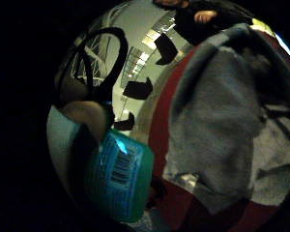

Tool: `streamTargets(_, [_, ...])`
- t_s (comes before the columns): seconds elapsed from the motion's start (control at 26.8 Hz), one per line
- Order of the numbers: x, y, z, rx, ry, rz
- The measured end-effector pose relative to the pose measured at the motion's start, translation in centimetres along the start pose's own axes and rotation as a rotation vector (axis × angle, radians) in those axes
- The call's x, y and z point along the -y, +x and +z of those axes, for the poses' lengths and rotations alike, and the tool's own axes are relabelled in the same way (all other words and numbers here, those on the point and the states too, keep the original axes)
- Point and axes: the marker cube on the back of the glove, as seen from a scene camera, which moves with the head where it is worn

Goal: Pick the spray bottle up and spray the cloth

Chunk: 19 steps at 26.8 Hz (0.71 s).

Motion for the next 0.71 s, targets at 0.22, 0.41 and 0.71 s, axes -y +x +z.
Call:
streamTargets(0.22, [0.9,0.6,6.0,0.043,-0.014,-0.07])
streamTargets(0.41, [1.1,2.3,9.7,0.047,-0.035,-0.104])
streamTargets(0.71, [0.9,4.7,12.5,0.031,-0.06,-0.099])
